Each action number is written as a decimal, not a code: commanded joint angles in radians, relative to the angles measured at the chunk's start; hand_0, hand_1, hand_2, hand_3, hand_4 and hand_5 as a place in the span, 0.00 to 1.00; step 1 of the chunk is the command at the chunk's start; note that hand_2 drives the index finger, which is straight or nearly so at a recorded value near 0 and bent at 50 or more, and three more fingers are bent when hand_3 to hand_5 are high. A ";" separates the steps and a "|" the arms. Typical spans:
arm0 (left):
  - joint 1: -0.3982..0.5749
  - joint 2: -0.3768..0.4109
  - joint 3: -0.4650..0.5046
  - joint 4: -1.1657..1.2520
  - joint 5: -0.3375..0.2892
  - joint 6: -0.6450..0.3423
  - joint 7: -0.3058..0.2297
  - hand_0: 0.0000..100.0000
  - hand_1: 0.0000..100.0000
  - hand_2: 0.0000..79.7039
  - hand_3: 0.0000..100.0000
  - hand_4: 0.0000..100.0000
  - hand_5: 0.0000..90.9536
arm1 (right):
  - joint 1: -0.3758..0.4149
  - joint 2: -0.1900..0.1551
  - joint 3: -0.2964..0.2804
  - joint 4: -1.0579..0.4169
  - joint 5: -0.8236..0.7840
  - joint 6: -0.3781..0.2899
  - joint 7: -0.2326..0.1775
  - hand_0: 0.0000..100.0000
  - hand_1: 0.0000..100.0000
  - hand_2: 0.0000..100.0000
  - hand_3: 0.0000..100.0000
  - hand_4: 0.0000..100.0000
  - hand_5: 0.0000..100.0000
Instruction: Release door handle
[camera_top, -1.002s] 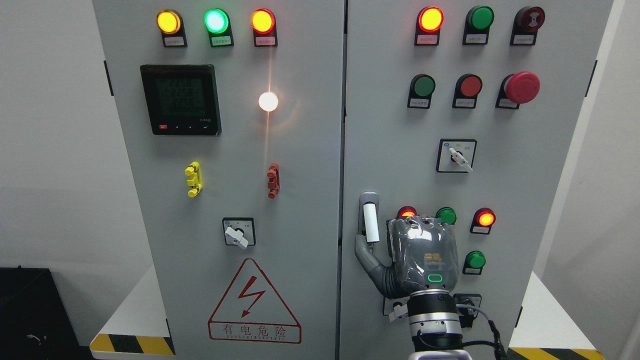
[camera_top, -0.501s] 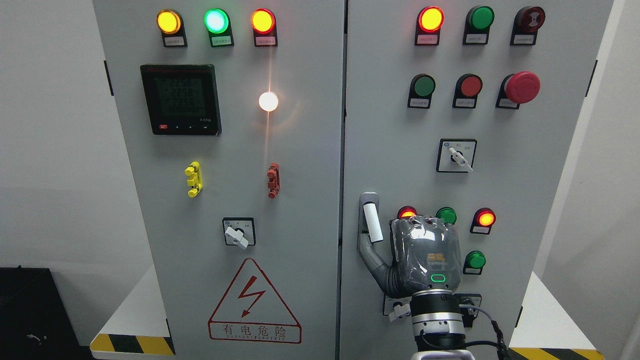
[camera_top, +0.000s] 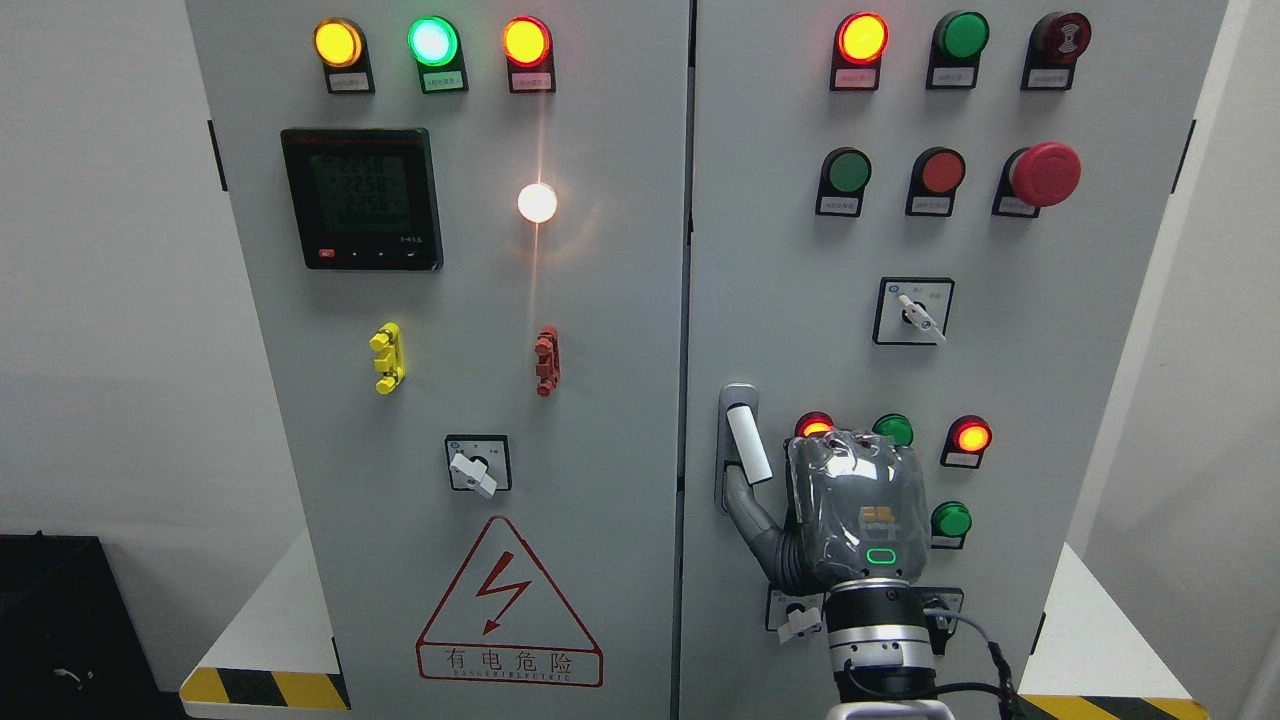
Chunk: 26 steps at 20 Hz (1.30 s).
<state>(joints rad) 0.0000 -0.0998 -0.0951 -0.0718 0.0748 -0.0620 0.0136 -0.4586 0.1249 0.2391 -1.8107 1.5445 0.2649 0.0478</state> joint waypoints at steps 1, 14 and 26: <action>0.017 0.000 0.000 0.000 0.000 -0.001 0.000 0.12 0.56 0.00 0.00 0.00 0.00 | 0.000 -0.001 -0.004 -0.009 0.003 0.010 0.000 0.50 0.30 0.97 1.00 0.99 0.97; 0.017 0.000 0.000 0.000 0.000 -0.001 0.000 0.12 0.56 0.00 0.00 0.00 0.00 | 0.000 -0.002 -0.006 -0.016 0.003 0.013 -0.002 0.50 0.32 0.97 1.00 1.00 0.97; 0.017 0.000 0.000 0.000 -0.001 -0.001 0.000 0.12 0.56 0.00 0.00 0.00 0.00 | 0.001 0.002 -0.006 -0.026 0.042 0.013 -0.002 0.49 0.36 0.96 1.00 1.00 0.97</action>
<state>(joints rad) 0.0000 -0.0998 -0.0951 -0.0720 0.0748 -0.0620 0.0136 -0.4588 0.1241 0.2334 -1.8302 1.5696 0.2788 0.0458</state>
